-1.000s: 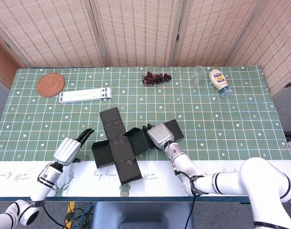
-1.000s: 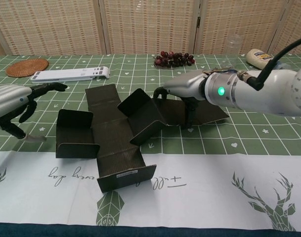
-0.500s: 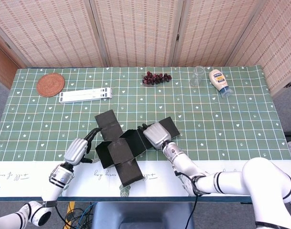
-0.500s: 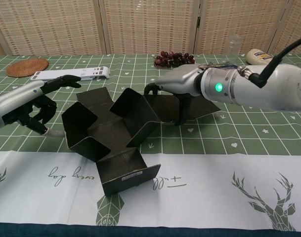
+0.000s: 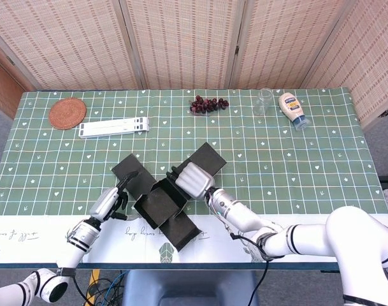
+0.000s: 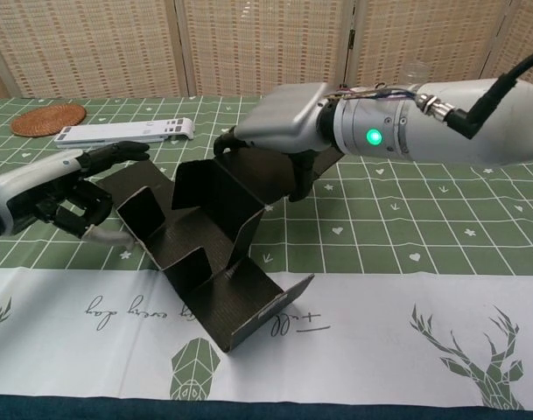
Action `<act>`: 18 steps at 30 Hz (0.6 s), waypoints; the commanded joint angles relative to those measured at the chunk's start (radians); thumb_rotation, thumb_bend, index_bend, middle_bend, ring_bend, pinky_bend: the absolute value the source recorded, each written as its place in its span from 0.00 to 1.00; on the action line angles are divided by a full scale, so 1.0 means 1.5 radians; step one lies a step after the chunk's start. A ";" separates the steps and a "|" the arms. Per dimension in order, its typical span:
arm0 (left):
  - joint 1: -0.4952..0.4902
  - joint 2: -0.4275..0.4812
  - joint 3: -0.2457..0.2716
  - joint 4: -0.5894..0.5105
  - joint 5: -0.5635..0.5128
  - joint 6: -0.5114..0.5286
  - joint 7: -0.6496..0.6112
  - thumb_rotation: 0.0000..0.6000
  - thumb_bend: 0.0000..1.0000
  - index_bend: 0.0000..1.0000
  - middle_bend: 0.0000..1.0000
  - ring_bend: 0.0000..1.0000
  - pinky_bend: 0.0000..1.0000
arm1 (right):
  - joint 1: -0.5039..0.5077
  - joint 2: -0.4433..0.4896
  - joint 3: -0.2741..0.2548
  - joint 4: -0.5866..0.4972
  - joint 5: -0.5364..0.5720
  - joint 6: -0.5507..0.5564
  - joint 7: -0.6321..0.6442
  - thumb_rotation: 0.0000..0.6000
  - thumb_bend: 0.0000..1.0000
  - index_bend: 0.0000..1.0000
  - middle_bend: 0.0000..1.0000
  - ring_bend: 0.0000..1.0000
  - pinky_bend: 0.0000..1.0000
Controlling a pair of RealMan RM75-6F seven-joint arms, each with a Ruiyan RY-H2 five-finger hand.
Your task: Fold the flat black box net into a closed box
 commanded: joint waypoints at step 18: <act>-0.040 0.006 0.057 0.030 0.059 -0.060 -0.280 1.00 0.14 0.00 0.00 0.69 0.83 | -0.011 -0.008 -0.009 0.068 -0.211 -0.024 0.083 1.00 0.42 0.32 0.33 0.82 1.00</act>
